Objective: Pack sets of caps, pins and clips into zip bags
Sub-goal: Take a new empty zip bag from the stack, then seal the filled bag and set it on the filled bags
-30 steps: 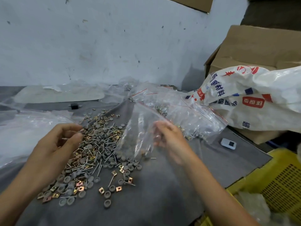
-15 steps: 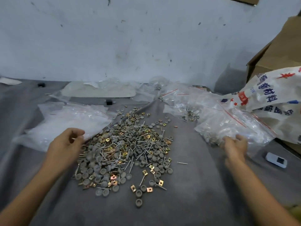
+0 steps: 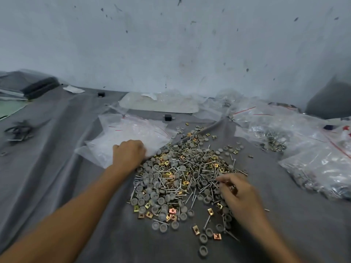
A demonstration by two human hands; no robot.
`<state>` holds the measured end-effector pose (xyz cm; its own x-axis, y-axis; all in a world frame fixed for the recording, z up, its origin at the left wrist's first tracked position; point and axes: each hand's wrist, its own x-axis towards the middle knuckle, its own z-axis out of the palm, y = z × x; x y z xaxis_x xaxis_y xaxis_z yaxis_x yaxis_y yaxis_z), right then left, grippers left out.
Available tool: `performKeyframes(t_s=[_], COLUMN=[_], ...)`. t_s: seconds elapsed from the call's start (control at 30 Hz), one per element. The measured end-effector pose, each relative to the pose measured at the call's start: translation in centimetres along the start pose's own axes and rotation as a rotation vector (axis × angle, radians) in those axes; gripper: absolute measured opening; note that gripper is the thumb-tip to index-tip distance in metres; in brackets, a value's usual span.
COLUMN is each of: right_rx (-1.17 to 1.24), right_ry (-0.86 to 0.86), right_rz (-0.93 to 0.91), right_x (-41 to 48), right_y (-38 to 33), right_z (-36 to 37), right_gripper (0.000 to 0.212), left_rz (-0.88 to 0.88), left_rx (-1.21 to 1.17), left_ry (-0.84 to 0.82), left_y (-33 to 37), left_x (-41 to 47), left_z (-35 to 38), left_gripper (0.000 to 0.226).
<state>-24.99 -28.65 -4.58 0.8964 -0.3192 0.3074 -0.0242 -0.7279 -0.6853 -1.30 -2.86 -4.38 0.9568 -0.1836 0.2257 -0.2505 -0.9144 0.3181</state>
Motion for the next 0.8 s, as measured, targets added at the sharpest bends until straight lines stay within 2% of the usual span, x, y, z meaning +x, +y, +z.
performKeyframes(t_s=[0.1,0.2,0.27,0.37,0.47,0.5,0.57,0.6,0.63,0.7,0.8], right_rx=[0.025,-0.001,0.005,0.161,0.443,0.555,0.818,0.959,1.093,1.297,1.361], right_ry=[0.018,0.06,0.094,0.114,0.051,-0.005,-0.165,-0.231,-0.273,-0.27,-0.165], right_rz=[0.013,0.012,-0.006,-0.041,0.025,0.065,0.146,0.169,0.177,0.183,0.157], right_x=[-0.4,-0.5,-0.3,0.0,0.5,0.7,1.1,1.3,1.4,1.3,0.8], right_y=[-0.4,-0.6,-1.1,-2.7,-4.7,-5.4,-6.8,-7.5,-8.0,-8.9,-9.7], right_z=[0.1,-0.2,-0.4,-0.4,-0.2,-0.1,0.3,0.4,0.4,0.3,0.0], right_gripper=[0.035,0.03,0.025,0.024,0.021,0.035,0.08,0.092,0.092,0.068,0.029], left_rz=[-0.025,0.008,0.064,0.142,0.142,0.11,0.035,-0.004,-0.043,-0.132,-0.24], left_rx=[-0.076,-0.212,-0.356,-0.834,-1.495,-1.665,-1.869,-1.922,-1.956,-1.977,-1.99], left_ry=[0.112,0.223,0.205,0.028,-0.293,-0.391,-0.516,-0.551,-0.569,-0.56,-0.534], left_y=[0.0,0.7,1.8,4.0,5.8,6.2,6.9,7.2,7.4,7.4,6.8], left_x=[0.1,-0.4,-0.9,-2.4,-4.2,-4.8,-5.7,-6.1,-6.5,-7.0,-7.4], left_z=[-0.7,-2.7,-4.7,-8.5,-11.9,-12.5,-12.9,-12.7,-12.5,-11.6,-10.5], left_gripper=[0.034,0.031,0.026,0.021,0.018,0.016,0.015,0.016,0.02,0.027,0.01])
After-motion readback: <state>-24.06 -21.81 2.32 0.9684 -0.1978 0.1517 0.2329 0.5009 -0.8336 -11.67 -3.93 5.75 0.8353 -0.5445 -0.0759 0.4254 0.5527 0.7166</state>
